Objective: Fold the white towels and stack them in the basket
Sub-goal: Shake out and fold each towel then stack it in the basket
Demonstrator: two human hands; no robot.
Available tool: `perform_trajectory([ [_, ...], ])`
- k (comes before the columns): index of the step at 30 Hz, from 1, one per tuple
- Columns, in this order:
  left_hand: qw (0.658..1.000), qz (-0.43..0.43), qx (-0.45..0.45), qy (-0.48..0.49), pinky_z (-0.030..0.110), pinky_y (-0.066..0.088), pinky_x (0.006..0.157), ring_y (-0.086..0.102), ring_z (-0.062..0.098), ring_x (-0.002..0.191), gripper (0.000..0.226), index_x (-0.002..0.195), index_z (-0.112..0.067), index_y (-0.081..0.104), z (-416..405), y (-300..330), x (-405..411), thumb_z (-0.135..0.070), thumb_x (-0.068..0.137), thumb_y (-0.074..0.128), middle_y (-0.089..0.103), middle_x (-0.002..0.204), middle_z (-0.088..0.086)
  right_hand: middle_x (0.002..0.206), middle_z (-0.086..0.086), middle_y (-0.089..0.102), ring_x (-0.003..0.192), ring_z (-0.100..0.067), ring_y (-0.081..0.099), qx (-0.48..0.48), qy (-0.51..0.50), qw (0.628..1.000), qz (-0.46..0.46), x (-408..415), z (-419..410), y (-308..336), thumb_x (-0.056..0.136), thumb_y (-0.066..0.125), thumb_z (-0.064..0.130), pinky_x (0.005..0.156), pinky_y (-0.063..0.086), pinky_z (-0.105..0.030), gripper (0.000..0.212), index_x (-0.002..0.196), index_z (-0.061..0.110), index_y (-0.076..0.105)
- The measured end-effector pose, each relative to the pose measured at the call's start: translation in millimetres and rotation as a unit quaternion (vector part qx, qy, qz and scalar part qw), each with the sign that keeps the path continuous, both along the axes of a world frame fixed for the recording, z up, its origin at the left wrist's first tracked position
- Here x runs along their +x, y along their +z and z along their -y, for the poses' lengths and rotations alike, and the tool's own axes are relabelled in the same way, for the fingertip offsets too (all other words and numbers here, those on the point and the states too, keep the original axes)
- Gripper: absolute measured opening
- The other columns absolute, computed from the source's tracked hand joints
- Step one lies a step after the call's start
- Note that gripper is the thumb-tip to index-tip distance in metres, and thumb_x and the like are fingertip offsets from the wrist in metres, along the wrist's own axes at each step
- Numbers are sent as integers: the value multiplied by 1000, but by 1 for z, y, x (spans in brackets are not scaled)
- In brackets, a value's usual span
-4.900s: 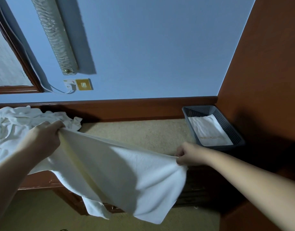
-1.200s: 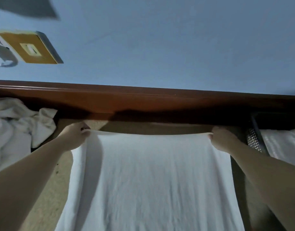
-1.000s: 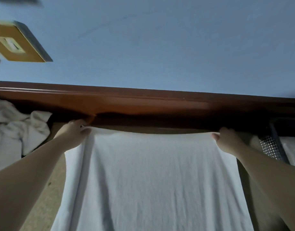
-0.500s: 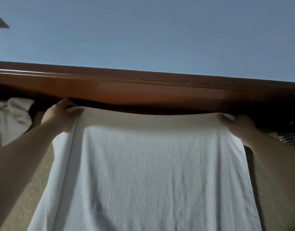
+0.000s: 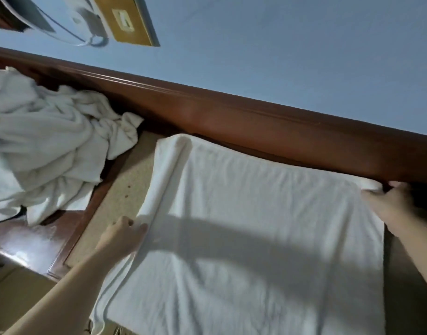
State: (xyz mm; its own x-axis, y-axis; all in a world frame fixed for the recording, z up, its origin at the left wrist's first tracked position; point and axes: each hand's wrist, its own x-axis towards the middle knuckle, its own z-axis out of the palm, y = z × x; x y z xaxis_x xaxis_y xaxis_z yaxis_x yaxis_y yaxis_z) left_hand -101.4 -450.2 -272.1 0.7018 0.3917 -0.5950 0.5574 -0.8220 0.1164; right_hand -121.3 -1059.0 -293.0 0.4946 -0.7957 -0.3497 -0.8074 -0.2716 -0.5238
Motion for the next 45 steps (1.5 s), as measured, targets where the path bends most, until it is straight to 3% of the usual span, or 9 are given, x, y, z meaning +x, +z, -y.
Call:
perform_trajectory([
  [3, 999, -29, 27, 8, 47, 46, 98, 52, 39, 121, 60, 137, -20, 54, -20, 2, -34, -63, 95, 50, 52, 135, 16, 143, -27, 41, 129, -49, 43, -159, 86, 983, 19, -15, -74, 15, 84, 77, 20, 106, 43, -57, 69, 144, 14, 43],
  [6, 999, -25, 22, -17, 50, 50, 96, 53, 34, 119, 76, 139, -30, 48, -35, 2, -47, -81, 84, 51, 51, 133, 10, 134, -18, 49, 125, -42, 46, -126, 297, 946, 27, -23, -173, 15, 85, 73, 15, 105, 45, -51, 52, 135, 13, 57],
  [14, 970, 131, 90, -183, 44, 50, 80, 51, 29, 104, 59, 111, -30, 54, -33, -4, -64, -78, 78, 63, 50, 111, 1, 140, 2, 49, 132, -22, 44, -14, 668, 741, 66, 32, -398, 20, 96, 51, 13, 108, 42, -39, 45, 139, 22, 58],
  [18, 979, 146, 50, -137, 44, 52, 64, 55, 35, 86, 27, 90, -16, 63, -34, -17, -71, -42, 91, 67, 53, 95, 5, 159, -3, 34, 151, -29, 24, -114, 781, 615, -7, 83, -463, 33, 90, 46, -3, 118, 32, -43, 69, 150, 29, 47],
  [23, 971, 221, -50, -76, 44, 45, 63, 49, 35, 70, 18, 86, -17, 42, -53, -15, -71, -20, 103, 44, 47, 81, 5, 162, -5, 31, 160, -26, 3, -206, 848, 476, -113, 130, -504, 32, 87, 48, -7, 129, -2, -55, 66, 138, 34, 53],
  [26, 973, 211, -97, -15, 41, 34, 64, 48, 31, 72, 24, 92, -22, 32, -73, -8, -63, -36, 111, 27, 45, 76, -3, 117, 4, 48, 127, -22, 44, -215, 858, 452, -112, 157, -512, 25, 83, 55, 3, 128, 4, -57, 38, 111, 28, 58],
  [31, 976, 188, -108, -34, 41, 47, 63, 63, 36, 74, 27, 105, -26, 37, -117, -15, -42, -52, 108, 34, 58, 75, 0, 89, 10, 49, 93, -17, 40, -234, 860, 431, -140, 203, -523, 37, 79, 63, 18, 114, 26, -50, 26, 96, 30, 46],
  [36, 975, 93, -159, -123, 34, 51, 76, 62, 18, 87, 43, 106, -36, 60, -154, -34, -31, -73, 83, 66, 60, 90, -12, 99, 8, 52, 97, -19, 34, -334, 867, 278, -247, 234, -534, 48, 83, 65, 31, 87, 37, -47, 26, 94, 41, 44],
  [45, 970, 37, -231, -62, 35, 47, 66, 58, 15, 74, 22, 95, -28, 43, -174, -24, -49, -23, 84, 61, 64, 83, -4, 97, 4, 62, 101, -24, 49, -481, 795, 359, -89, 276, -523, 38, 91, 62, 22, 76, 35, -38, 18, 96, 29, 47],
])
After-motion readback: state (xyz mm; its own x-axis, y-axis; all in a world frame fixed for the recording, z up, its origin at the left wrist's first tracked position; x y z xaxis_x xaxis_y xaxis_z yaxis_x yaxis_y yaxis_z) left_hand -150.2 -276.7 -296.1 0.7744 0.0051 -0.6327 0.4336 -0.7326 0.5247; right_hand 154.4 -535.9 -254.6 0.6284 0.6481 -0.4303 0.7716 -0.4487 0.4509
